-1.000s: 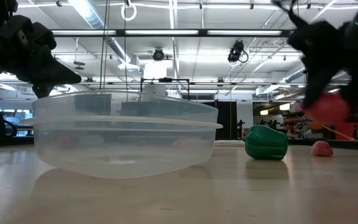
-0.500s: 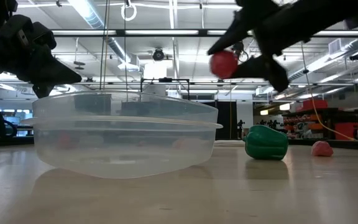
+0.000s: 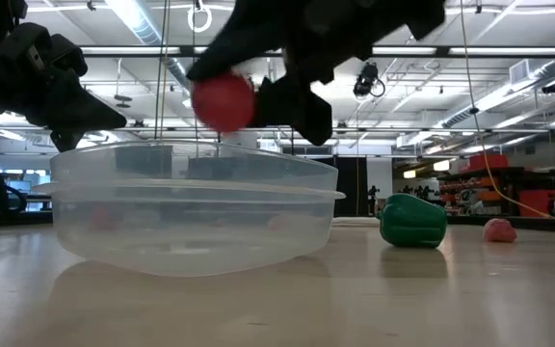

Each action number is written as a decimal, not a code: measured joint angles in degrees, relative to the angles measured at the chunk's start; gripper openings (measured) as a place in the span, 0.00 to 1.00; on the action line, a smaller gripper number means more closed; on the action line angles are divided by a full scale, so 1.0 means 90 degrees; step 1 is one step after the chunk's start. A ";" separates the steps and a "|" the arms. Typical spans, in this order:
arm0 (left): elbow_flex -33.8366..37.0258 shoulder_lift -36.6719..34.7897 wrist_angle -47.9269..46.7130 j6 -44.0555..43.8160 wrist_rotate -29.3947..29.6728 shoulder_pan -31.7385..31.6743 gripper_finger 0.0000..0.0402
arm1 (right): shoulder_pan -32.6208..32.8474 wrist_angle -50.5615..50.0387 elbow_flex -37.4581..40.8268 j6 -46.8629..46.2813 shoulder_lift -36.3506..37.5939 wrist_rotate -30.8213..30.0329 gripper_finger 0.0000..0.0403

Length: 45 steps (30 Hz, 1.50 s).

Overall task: Pick and placing Produce into tupperware
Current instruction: Put the red dragon fruit into the transparent bin, then put the green bell pepper into the transparent bin

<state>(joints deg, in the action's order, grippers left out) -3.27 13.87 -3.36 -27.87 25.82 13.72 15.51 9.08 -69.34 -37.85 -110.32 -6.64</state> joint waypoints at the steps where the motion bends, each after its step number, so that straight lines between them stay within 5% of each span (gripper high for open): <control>1: 0.0000 0.0000 -0.0001 -0.0001 0.0000 0.0001 0.06 | 0.0000 -0.0614 -0.0317 0.0130 -0.0129 -0.0024 0.62; 5: 0.0000 0.0002 -0.0021 0.0001 0.0000 0.0001 0.05 | -0.0005 -0.2389 -0.1365 0.0240 -0.0575 -0.0179 0.62; 10: -0.0005 0.0002 -0.0053 -0.0001 -0.0007 -0.0001 0.03 | -0.0002 -0.2813 -0.1968 0.0567 -0.0964 -0.0192 0.62; 20: -0.0012 0.0005 -0.0106 0.0001 -0.0005 0.0002 0.06 | 0.0002 -0.3189 -0.2011 0.0571 -0.1351 -0.0055 0.66; 37: -0.0012 0.0006 -0.0125 0.0004 -0.0005 0.0000 0.05 | -0.0015 -0.3324 -0.2008 0.0318 -0.0866 -0.0037 0.72; 45: -0.0012 0.0026 -0.0144 0.0004 -0.0007 0.0000 0.04 | 0.0043 -0.5563 -0.2008 -0.0378 -0.0210 0.0389 0.71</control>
<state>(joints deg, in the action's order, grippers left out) -3.38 14.10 -4.65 -27.83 25.76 13.72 15.90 -40.98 -87.42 -41.25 -112.21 -3.14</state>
